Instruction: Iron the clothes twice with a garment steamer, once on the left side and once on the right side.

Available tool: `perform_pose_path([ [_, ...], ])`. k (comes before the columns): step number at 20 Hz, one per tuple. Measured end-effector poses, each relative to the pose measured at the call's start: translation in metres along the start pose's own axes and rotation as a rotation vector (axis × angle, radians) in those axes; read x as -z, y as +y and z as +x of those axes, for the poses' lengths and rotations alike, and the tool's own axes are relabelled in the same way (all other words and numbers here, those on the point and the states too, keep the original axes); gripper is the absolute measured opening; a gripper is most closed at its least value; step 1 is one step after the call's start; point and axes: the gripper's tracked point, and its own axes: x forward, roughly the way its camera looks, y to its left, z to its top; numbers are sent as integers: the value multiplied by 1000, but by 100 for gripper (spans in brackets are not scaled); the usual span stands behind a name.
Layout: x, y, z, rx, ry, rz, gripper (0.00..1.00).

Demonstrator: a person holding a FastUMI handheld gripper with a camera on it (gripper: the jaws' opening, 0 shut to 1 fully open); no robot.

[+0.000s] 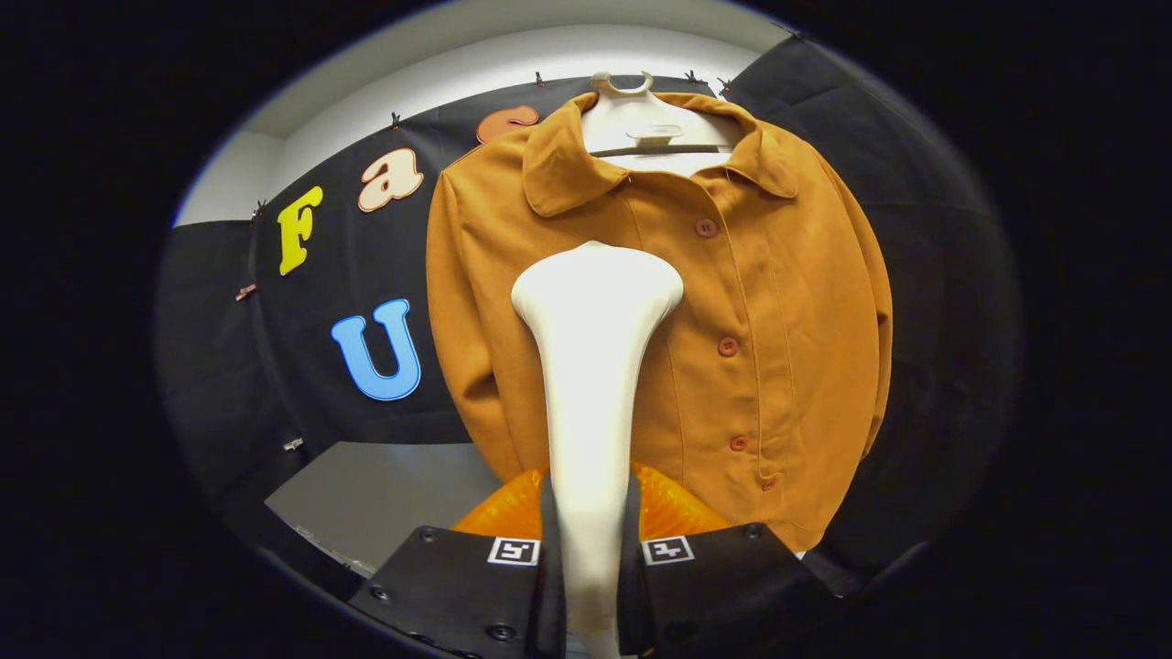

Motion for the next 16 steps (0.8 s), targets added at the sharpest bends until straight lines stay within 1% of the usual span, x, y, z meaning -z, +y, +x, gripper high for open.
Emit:
perform_pose_path([
  [4, 27, -13, 5, 1, 61, 20, 26],
  [7, 57, -19, 7, 5, 127, 47, 26],
  [16, 134, -37, 12, 22, 304, 65, 26],
])
